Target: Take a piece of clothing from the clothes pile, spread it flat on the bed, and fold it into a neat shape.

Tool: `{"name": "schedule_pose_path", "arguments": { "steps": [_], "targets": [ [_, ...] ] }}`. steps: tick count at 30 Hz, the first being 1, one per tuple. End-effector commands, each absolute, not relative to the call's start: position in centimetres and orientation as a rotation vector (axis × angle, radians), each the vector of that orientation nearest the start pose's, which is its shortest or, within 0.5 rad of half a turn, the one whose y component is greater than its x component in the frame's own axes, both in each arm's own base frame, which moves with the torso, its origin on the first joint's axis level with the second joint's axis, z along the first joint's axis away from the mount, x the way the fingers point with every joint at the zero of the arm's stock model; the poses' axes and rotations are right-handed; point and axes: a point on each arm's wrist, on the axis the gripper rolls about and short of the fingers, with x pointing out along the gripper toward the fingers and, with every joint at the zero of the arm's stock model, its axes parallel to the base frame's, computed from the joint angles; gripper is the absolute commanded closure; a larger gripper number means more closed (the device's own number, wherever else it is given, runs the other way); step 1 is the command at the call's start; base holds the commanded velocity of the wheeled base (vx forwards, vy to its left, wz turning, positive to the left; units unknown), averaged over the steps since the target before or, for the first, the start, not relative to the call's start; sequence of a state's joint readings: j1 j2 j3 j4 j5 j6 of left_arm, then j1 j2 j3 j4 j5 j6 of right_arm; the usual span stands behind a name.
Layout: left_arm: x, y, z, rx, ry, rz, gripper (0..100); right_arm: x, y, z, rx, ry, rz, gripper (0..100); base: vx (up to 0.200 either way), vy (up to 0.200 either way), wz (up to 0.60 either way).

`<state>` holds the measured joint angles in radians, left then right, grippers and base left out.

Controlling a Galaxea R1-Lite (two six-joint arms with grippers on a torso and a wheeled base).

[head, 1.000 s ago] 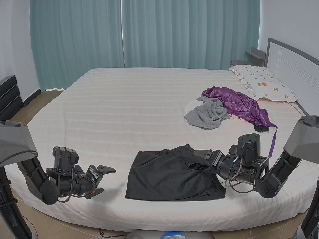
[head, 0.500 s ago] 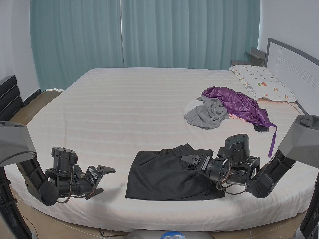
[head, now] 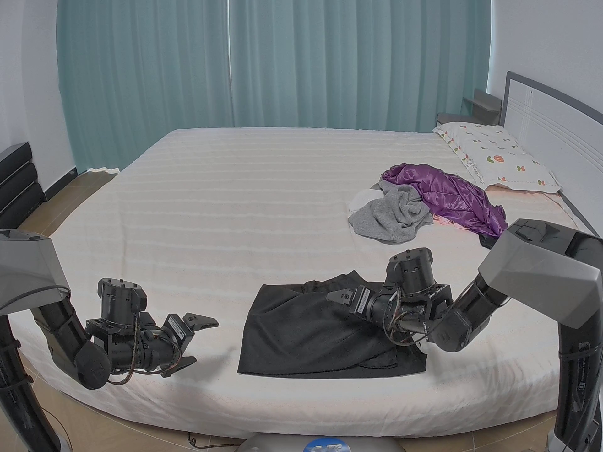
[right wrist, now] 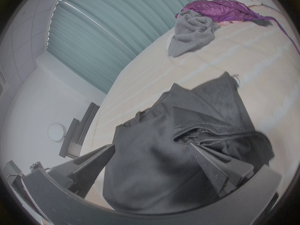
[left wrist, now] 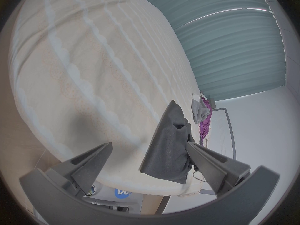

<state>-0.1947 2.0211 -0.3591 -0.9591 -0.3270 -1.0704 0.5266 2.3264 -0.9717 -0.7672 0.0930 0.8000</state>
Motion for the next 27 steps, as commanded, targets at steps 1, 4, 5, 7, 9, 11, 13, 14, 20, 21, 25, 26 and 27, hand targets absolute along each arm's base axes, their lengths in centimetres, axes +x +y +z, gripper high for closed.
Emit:
{"name": "schedule_pose_path", "arguments": {
  "steps": [1, 4, 5, 7, 9, 11, 13, 14, 20, 21, 25, 26, 27],
  "targets": [
    [26.1, -5.9, 2.3, -1.046, 0.912, -0.071, 0, 38.4, 19.1, -1.1, 0.597, 0.768, 0.271, 0, 0.000, 0.000, 0.00],
    [26.1, -5.9, 2.3, -1.046, 0.912, -0.071, 0, 41.0, 17.5, -0.3, 0.606, 0.708, 0.206, 0, 0.000, 0.000, 0.00],
    [26.1, -5.9, 2.3, -1.046, 0.912, -0.071, 0, 41.2, 17.3, -0.1, 0.608, 0.697, 0.197, 0, 0.000, 0.000, 0.00],
    [26.1, -5.9, 2.3, -1.046, 0.912, -0.071, 0, 41.7, 16.2, 0.6, 0.620, 0.672, 0.176, 0, 0.000, 0.000, 0.00],
    [26.1, -5.9, 2.2, -1.046, 0.914, -0.070, 0, 41.7, 15.6, 1.5, 0.627, 0.653, 0.166, 0, 0.000, 0.000, 0.00],
    [26.1, -5.9, 2.2, -1.046, 0.914, -0.070, 0, 41.8, 14.8, 1.7, 0.631, 0.645, 0.150, 0, 0.000, 0.000, 0.00],
    [26.1, -5.9, 2.3, -1.046, 0.912, -0.071, 0, 42.0, 14.2, 1.7, 0.635, 0.640, 0.136, 0, 0.000, 0.000, 0.00],
    [26.1, -5.9, 2.3, -1.046, 0.912, -0.071, 0, 42.1, 13.9, 1.7, 0.638, 0.638, 0.128, 0, 0.000, 0.000, 0.00],
    [26.2, -5.9, 2.2, -1.046, 0.912, -0.071, 0, 41.7, 13.5, 1.8, 0.649, 0.649, 0.137, 0, 0.000, 0.000, 0.00],
    [26.2, -5.9, 2.2, -1.046, 0.912, -0.071, 0, 41.7, 13.6, 1.9, 0.649, 0.651, 0.145, 0, 0.000, 0.000, 0.00],
    [26.2, -5.9, 2.2, -1.046, 0.912, -0.071, 0, 41.5, 13.8, 2.1, 0.651, 0.657, 0.173, 0, 0.000, 0.000, 0.00],
    [26.2, -5.9, 2.3, -1.046, 0.911, -0.072, 0, 41.3, 14.1, 2.3, 0.651, 0.663, 0.187, 0, 0.000, 0.000, 0.00],
    [26.2, -5.9, 2.3, -1.046, 0.911, -0.072, 0, 41.1, 14.3, 2.2, 0.649, 0.669, 0.194, 0, 0.000, 0.000, 0.00]
  ]
}}
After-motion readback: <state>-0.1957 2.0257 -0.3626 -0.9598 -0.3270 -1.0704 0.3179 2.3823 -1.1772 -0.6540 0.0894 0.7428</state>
